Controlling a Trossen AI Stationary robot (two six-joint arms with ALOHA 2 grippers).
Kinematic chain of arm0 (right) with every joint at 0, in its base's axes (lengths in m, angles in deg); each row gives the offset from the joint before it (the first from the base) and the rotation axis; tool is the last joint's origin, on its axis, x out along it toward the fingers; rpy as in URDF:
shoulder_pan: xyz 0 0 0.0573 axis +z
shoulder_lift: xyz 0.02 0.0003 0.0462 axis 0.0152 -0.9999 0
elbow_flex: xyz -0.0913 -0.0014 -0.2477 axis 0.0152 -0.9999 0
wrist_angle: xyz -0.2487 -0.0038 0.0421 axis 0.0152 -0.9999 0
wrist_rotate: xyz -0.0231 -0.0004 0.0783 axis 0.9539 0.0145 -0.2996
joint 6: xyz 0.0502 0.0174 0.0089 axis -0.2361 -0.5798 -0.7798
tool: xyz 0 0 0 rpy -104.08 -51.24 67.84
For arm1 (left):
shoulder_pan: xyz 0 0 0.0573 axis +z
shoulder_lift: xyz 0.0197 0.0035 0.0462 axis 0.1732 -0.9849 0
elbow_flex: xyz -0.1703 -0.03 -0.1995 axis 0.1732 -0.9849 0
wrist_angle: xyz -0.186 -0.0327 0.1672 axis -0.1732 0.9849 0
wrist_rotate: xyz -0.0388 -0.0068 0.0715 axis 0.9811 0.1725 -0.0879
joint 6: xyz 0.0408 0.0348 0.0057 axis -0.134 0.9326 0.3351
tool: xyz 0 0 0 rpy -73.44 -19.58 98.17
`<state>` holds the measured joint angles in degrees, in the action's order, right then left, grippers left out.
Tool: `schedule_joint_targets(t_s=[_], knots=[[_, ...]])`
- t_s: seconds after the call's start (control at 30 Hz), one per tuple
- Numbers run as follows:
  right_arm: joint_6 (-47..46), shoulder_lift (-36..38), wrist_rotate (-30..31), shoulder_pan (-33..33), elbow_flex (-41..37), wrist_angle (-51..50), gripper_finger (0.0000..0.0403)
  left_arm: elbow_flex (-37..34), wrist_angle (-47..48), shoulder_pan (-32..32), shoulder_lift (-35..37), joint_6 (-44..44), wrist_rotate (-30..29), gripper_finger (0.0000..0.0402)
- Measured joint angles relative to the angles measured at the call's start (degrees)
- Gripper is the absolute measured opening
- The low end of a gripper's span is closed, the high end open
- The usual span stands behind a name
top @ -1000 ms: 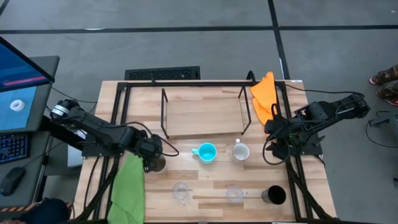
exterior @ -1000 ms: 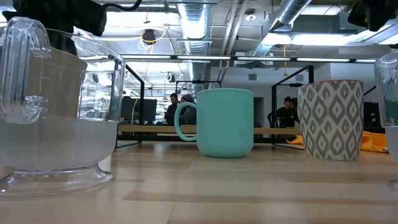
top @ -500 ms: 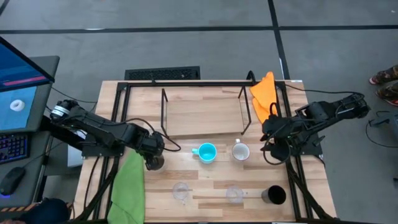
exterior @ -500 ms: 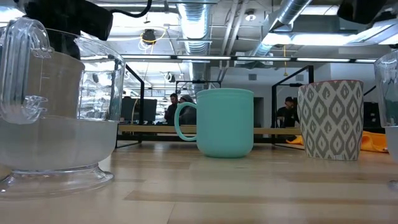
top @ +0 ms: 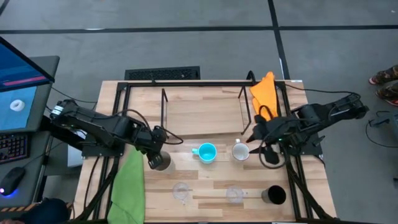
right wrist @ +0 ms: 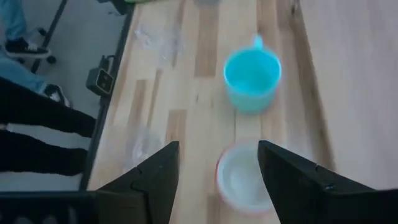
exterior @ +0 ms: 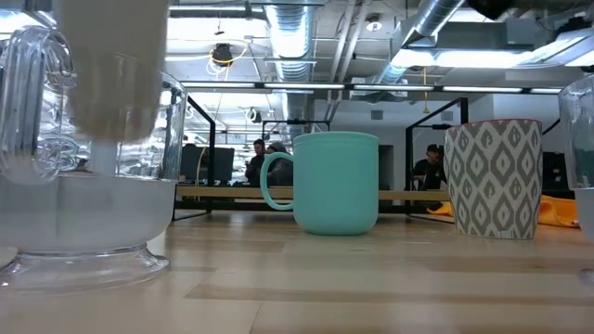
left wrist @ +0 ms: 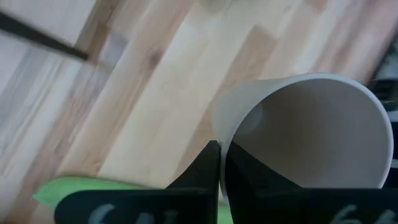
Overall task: Stack small to large cups/mugs on shelf
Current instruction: Put the gray cup on the shelf
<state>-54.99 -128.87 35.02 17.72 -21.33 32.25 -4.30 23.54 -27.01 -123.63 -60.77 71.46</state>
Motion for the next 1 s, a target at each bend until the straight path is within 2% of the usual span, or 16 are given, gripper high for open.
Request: schedule_joint_targets(t_s=[0.2, 0.37, 0.57, 0.77, 1.0], knots=[[15.7, -12.8, 0.0, -2.6, 16.0, 2.1, 0.0240, 7.8, 3.8, 0.5, -0.5, -2.0, -0.8, 0.0000], [27.4, -24.0, -3.5, -4.0, 31.8, 1.2, 0.0240, 10.4, 4.8, 2.2, -0.5, -2.0, -1.9, 0.0000], [31.8, -35.2, -5.9, -4.2, 47.8, -3.5, 0.0240, 11.4, 5.3, 7.9, -0.5, 0.4, -2.6, 0.0000], [31.5, -38.4, -6.0, -4.1, 53.3, -11.0, 0.0240, 12.7, 5.0, 17.6, -0.5, 7.0, -7.5, 0.0000], [27.6, -37.1, -6.0, -4.9, 53.4, -14.6, 0.0240, 14.3, 4.3, 27.3, -3.4, 13.1, -6.2, 0.0000]])
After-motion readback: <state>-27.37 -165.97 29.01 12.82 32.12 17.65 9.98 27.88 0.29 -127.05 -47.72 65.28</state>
